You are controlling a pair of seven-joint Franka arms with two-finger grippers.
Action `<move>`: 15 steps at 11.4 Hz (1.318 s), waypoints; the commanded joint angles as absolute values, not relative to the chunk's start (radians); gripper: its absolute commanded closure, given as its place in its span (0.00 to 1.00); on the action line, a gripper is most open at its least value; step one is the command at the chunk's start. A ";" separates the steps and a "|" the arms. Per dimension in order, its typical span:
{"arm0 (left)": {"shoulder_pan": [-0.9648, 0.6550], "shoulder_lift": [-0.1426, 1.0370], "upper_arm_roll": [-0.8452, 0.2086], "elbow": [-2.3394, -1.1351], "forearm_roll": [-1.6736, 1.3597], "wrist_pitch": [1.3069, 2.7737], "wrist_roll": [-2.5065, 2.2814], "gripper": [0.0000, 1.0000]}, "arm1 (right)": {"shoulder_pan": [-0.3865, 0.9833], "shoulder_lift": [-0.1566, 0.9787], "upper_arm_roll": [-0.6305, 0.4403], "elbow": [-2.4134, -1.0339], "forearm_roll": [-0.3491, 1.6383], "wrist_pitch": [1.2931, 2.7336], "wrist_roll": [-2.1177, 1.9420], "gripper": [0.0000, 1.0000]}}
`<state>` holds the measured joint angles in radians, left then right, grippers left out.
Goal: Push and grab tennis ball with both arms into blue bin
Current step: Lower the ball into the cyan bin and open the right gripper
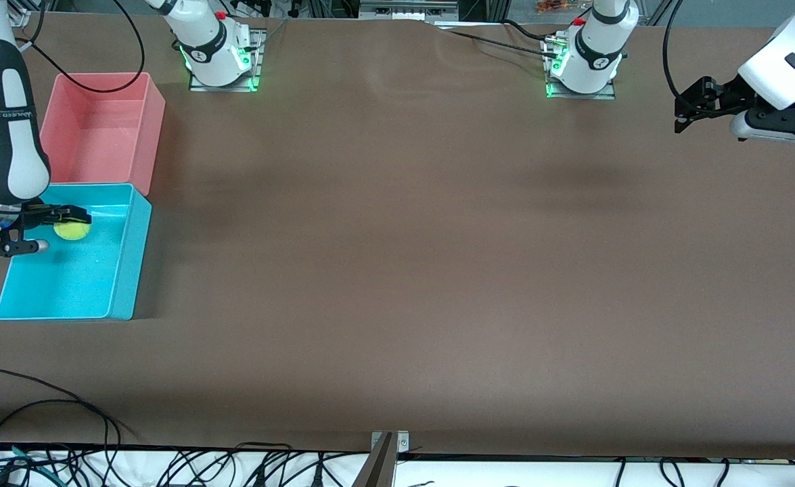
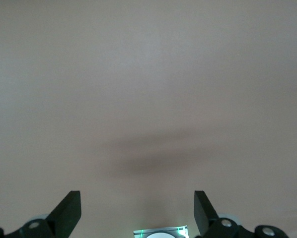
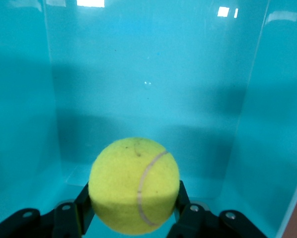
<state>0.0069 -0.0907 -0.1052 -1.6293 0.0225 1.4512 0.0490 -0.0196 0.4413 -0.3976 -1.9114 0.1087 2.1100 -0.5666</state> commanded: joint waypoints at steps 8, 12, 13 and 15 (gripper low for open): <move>0.015 -0.054 -0.106 -1.646 0.008 1.454 0.045 0.00 | -0.121 0.580 -0.393 -1.853 0.135 2.148 -0.703 0.98; 0.003 -0.009 -0.109 -1.609 0.009 1.459 0.044 0.00 | -0.118 0.597 -0.388 -1.847 0.170 2.148 -0.701 0.93; 0.002 -0.009 -0.109 -1.602 0.009 1.459 0.044 0.00 | -0.115 0.597 -0.388 -1.845 0.170 2.148 -0.693 0.73; 0.000 -0.009 -0.110 -1.568 0.006 1.462 0.049 0.00 | -0.106 0.597 -0.382 -1.845 0.172 2.148 -0.672 0.09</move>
<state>0.0027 -0.0150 -0.1084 -1.6263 0.0225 1.4666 0.0488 -0.1061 0.5854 -0.3915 -1.8697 0.1511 2.1533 -0.6764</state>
